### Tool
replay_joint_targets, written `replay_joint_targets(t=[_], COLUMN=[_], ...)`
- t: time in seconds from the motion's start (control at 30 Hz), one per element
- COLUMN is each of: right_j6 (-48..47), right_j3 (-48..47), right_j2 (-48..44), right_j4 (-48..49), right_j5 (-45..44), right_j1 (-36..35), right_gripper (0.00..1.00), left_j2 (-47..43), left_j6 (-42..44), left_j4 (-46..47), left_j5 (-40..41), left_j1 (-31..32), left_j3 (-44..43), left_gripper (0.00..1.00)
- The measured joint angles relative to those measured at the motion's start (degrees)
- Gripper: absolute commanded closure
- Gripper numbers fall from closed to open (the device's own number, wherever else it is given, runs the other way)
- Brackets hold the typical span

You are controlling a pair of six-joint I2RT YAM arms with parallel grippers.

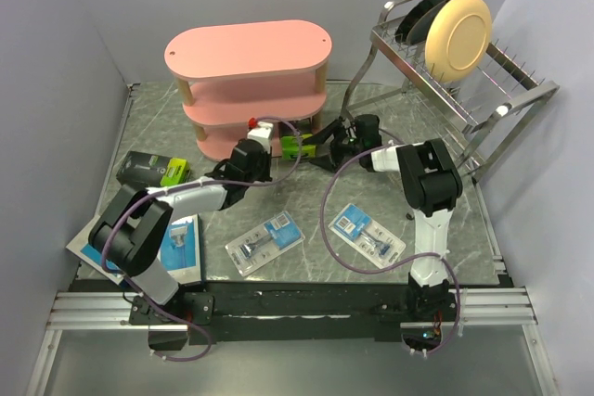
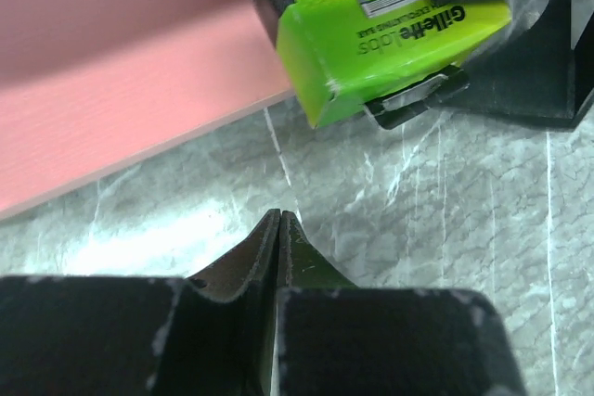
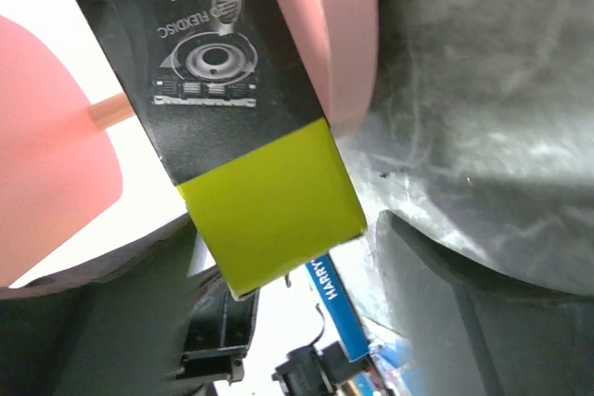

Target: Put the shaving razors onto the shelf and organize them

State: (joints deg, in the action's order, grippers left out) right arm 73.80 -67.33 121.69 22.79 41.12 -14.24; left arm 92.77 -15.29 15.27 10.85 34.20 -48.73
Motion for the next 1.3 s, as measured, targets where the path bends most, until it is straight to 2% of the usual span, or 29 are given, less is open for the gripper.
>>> replay_joint_targets(t=[0.33, 0.5, 0.77, 0.97, 1.17, 1.3], right_j6=[-3.08, -3.61, -3.56, -5.75, -5.95, -5.95], right_j3=[2.69, 6.64, 12.28, 12.35, 13.38, 13.35], right_j2=[-5.27, -10.23, -16.87, -22.18, -22.25, -21.42], right_j4=[-2.93, -2.51, -2.29, -1.86, -1.44, -1.33], right_j5=[-0.39, -0.09, 1.9, 2.89, 2.95, 3.1], right_j1=[0.04, 0.04, 0.55, 2.01, 3.21, 3.39], right_gripper=[0.0, 0.0, 0.0, 0.0, 0.0, 0.0], left_j2=[7.34, 11.98, 18.58, 23.1, 24.52, 24.52], left_j6=[3.76, 7.3, 11.37, 11.98, 13.03, 13.38], left_j4=[4.31, 8.13, 14.43, 15.47, 15.54, 15.45], left_j5=[3.45, 7.17, 8.68, 9.22, 9.7, 9.97], left_j1=[0.46, 0.44, -0.02, -0.15, -0.26, -0.26], left_j3=[-3.74, -6.78, -10.47, -15.85, -18.62, -18.62], left_gripper=[0.88, 0.89, 0.87, 0.82, 0.77, 0.67])
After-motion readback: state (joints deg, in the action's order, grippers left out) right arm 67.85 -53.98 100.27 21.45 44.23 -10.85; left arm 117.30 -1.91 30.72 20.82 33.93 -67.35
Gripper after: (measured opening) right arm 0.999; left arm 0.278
